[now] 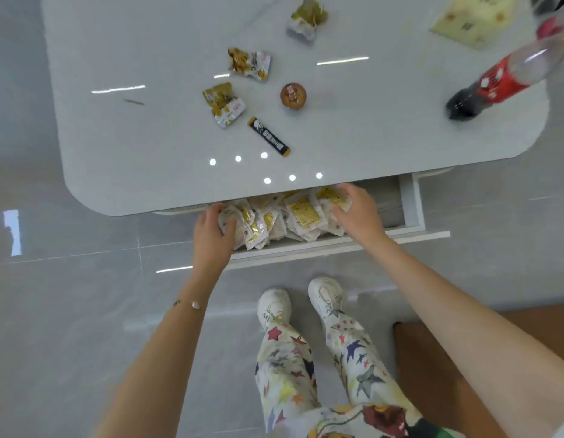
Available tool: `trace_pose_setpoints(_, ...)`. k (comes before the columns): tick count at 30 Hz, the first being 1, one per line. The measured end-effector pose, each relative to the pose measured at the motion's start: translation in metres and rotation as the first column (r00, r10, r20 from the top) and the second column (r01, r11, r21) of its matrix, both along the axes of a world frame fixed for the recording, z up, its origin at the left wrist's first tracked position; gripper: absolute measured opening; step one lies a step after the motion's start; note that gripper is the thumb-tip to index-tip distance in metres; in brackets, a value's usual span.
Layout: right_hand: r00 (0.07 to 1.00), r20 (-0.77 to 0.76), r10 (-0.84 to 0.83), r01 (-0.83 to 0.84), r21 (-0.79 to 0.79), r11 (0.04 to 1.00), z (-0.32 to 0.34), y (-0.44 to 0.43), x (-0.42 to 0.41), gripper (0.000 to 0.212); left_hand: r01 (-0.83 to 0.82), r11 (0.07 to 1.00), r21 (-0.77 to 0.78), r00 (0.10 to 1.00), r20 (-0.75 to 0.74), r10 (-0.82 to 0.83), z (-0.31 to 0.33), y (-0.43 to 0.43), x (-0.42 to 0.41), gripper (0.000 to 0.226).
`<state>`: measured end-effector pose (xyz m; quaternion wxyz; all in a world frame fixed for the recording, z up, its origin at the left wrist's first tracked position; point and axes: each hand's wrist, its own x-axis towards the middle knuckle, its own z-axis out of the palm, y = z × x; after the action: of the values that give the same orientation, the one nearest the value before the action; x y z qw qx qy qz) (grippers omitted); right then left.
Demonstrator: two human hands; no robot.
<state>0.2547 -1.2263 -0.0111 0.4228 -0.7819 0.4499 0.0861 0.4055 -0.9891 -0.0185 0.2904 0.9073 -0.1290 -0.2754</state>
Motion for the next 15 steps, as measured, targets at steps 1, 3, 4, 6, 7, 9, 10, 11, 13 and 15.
trace_pose_setpoints(1,1.0,0.001,0.029,-0.029,0.008,1.0,0.031,-0.003,0.002,0.045,0.056,0.998,-0.007,0.995,0.078,-0.055,0.031,-0.002,0.001,0.036)
trace_pose_setpoints(3,0.996,0.0,0.085,-0.085,0.037,0.996,0.09,-0.007,0.007,0.048,0.154,0.987,0.04,0.965,0.207,-0.159,0.088,-0.004,0.004,0.039)
trace_pose_setpoints(4,0.992,0.004,0.123,-0.123,0.031,0.992,0.118,-0.008,0.009,0.049,0.182,0.981,0.069,0.951,0.24,-0.194,0.116,-0.004,0.004,0.042)
trace_pose_setpoints(6,0.972,0.007,0.235,-0.234,-0.058,0.971,0.17,-0.006,0.012,0.053,0.206,0.972,0.115,0.933,0.275,-0.23,0.169,-0.003,0.002,0.048)
trace_pose_setpoints(7,0.955,0.004,0.297,-0.294,-0.128,0.947,0.195,-0.005,0.014,0.054,0.207,0.969,0.135,0.928,0.287,-0.238,0.192,-0.002,0.0,0.052)
trace_pose_setpoints(9,0.916,-0.024,0.401,-0.394,-0.249,0.885,0.238,0.0,0.017,0.058,0.202,0.961,0.186,0.916,0.312,-0.253,0.236,0.001,-0.006,0.061)
trace_pose_setpoints(10,0.896,-0.039,0.442,-0.433,-0.289,0.854,0.256,0.004,0.018,0.06,0.196,0.957,0.212,0.912,0.318,-0.257,0.255,0.003,-0.01,0.065)
trace_pose_setpoints(11,0.878,-0.05,0.477,-0.466,-0.324,0.823,0.272,0.009,0.02,0.062,0.182,0.955,0.234,0.911,0.324,-0.253,0.273,0.006,-0.013,0.067)
trace_pose_setpoints(13,0.83,-0.072,0.553,-0.535,-0.379,0.755,0.301,0.023,0.026,0.065,0.142,0.958,0.25,0.911,0.345,-0.225,0.302,0.017,-0.021,0.064)
trace_pose_setpoints(15,0.775,-0.082,0.626,-0.594,-0.434,0.678,0.324,0.039,0.034,0.069,0.067,0.968,0.243,0.919,0.363,-0.155,0.325,0.033,-0.028,0.064)
